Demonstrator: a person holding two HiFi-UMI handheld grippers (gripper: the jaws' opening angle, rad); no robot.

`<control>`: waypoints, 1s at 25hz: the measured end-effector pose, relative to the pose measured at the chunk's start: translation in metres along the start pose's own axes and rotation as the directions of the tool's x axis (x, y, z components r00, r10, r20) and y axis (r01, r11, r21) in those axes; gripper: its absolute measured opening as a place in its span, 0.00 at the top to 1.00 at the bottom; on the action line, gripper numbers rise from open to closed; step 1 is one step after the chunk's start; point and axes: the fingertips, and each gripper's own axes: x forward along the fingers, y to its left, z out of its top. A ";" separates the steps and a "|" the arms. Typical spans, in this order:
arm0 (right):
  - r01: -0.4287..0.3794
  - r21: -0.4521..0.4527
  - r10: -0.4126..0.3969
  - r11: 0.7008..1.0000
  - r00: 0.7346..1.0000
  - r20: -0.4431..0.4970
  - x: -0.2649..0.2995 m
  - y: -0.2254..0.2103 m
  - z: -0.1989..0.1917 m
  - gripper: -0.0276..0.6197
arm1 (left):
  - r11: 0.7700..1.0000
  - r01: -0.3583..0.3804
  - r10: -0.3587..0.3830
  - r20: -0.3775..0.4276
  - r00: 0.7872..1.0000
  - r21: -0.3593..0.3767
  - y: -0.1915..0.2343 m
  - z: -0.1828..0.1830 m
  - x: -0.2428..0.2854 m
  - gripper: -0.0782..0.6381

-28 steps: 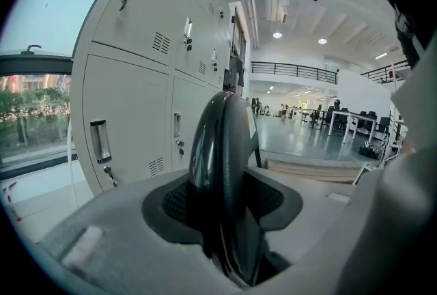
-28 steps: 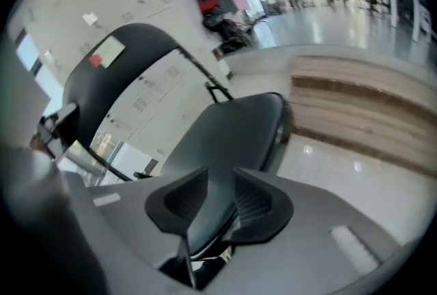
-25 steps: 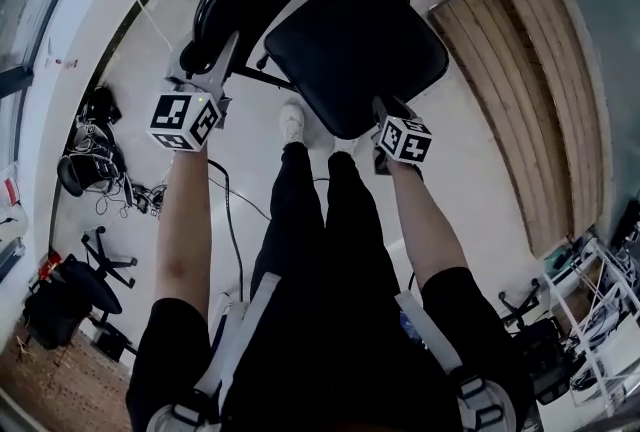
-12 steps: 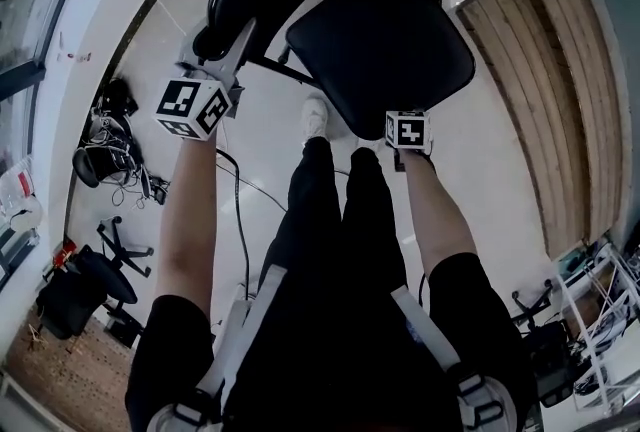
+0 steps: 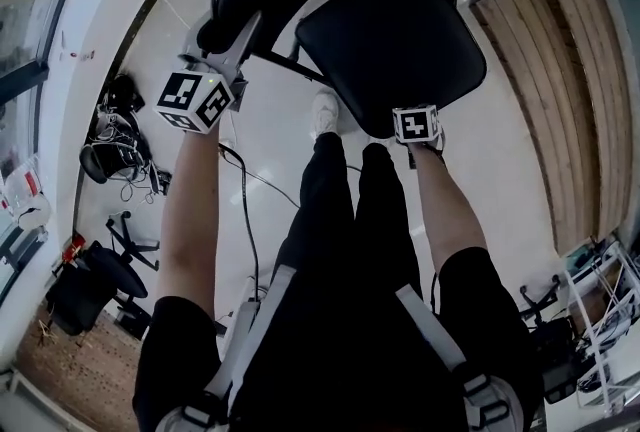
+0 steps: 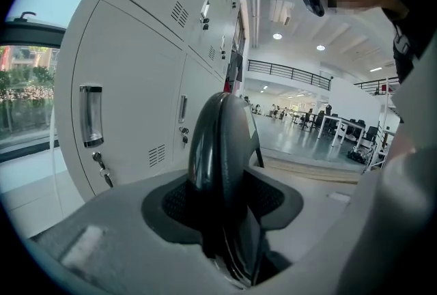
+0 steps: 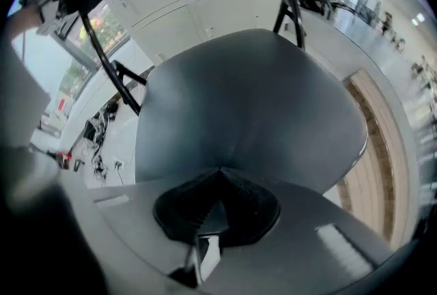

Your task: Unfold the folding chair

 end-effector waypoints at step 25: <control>0.033 0.005 -0.033 0.999 0.972 0.232 -0.088 -0.015 0.069 0.95 | 0.982 -0.165 0.170 0.052 0.984 -0.093 0.024 0.011 -0.026 0.55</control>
